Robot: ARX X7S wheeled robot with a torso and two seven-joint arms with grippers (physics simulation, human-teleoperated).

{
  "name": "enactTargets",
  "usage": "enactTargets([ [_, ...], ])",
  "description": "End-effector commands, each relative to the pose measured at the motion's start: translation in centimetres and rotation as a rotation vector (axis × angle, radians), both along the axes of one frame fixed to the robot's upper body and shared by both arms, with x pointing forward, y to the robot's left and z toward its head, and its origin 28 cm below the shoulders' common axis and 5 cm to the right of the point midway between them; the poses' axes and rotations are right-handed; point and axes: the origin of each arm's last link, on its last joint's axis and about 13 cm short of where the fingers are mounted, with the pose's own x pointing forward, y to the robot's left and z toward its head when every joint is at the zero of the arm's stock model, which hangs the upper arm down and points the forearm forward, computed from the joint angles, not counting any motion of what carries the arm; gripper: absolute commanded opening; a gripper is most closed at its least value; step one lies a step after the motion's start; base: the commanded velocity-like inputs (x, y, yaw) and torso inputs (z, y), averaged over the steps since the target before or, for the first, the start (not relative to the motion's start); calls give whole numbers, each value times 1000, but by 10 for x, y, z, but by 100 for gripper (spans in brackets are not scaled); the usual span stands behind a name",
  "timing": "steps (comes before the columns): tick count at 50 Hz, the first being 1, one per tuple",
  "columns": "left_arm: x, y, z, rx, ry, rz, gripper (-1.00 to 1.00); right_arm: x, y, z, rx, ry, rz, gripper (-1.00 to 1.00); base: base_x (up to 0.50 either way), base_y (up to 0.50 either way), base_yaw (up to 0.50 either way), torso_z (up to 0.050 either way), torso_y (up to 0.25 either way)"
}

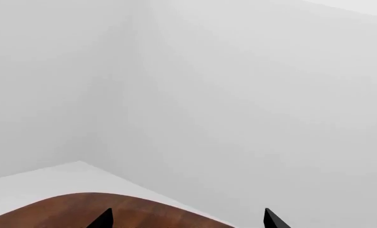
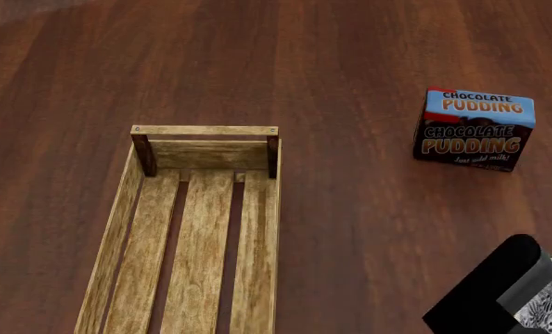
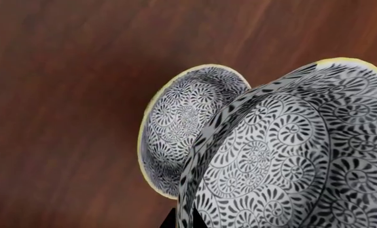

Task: Stack the left bowl on the right bowl and place them in the tray.

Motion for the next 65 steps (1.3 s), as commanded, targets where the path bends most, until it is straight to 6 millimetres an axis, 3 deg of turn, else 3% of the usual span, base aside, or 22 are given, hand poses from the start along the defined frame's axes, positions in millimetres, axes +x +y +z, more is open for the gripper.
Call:
enactTargets([
  [1, 0, 0, 0, 0, 1, 1, 100, 18, -4, -32, 0, 28, 8, -100, 0, 0, 0, 0, 0],
  [9, -1, 0, 0, 2, -1, 5, 100, 30, -3, -53, 30, 52, 19, -100, 0, 0, 0, 0, 0],
  [26, 1, -1, 0, 8, 6, 2, 100, 31, -20, -79, 31, 80, -62, -100, 0, 0, 0, 0, 0],
  [56, 3, -1, -1, 10, 12, 3, 100, 43, -24, -93, 20, 84, -84, -100, 0, 0, 0, 0, 0],
  [65, 3, -2, -1, 11, 13, 2, 100, 38, -29, -91, 20, 75, -85, -100, 0, 0, 0, 0, 0],
])
